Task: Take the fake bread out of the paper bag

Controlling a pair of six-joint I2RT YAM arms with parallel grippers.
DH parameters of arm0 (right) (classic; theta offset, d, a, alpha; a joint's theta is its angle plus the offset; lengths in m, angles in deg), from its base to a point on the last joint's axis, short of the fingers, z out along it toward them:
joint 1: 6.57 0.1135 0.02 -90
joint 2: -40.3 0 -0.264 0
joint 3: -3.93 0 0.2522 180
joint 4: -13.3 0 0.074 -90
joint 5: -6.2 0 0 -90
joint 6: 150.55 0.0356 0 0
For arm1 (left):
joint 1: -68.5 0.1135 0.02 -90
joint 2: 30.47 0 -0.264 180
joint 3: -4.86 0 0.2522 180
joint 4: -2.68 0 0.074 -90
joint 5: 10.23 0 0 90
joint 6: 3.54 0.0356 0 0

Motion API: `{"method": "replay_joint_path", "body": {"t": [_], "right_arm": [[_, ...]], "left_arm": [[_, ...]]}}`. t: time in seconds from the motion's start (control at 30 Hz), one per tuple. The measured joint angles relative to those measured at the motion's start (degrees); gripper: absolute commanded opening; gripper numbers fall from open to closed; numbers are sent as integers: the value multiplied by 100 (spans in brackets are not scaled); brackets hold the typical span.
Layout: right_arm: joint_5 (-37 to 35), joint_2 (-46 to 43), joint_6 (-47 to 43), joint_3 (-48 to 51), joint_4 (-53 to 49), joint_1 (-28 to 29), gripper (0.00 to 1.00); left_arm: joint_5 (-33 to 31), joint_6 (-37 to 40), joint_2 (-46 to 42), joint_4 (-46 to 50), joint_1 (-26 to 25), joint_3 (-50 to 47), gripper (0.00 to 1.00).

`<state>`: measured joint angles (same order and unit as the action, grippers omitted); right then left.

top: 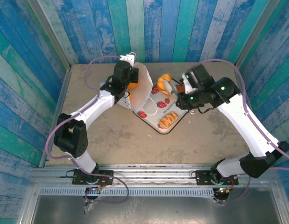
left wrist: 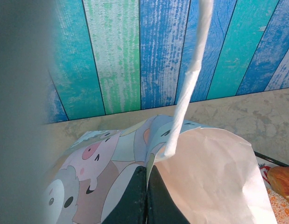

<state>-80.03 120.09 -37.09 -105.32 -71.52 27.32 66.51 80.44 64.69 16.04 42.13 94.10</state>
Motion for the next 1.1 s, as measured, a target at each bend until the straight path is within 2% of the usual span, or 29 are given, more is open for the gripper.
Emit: {"method": "replay_joint_path", "body": {"t": [0.13, 0.47, 1.1], "right_arm": [[-240, -188, -107, 426, -195, -433, 15], [-815, 76, -310, 1067, -647, -907, 17], [-684, 984, -769, 1241, -455, -909, 25]], "left_arm": [[-15, 22, 0, 2, 0, 0, 0], [26, 162, 0, 103, 0, 63, 0], [33, 173, 0, 131, 0, 66, 0]]}}
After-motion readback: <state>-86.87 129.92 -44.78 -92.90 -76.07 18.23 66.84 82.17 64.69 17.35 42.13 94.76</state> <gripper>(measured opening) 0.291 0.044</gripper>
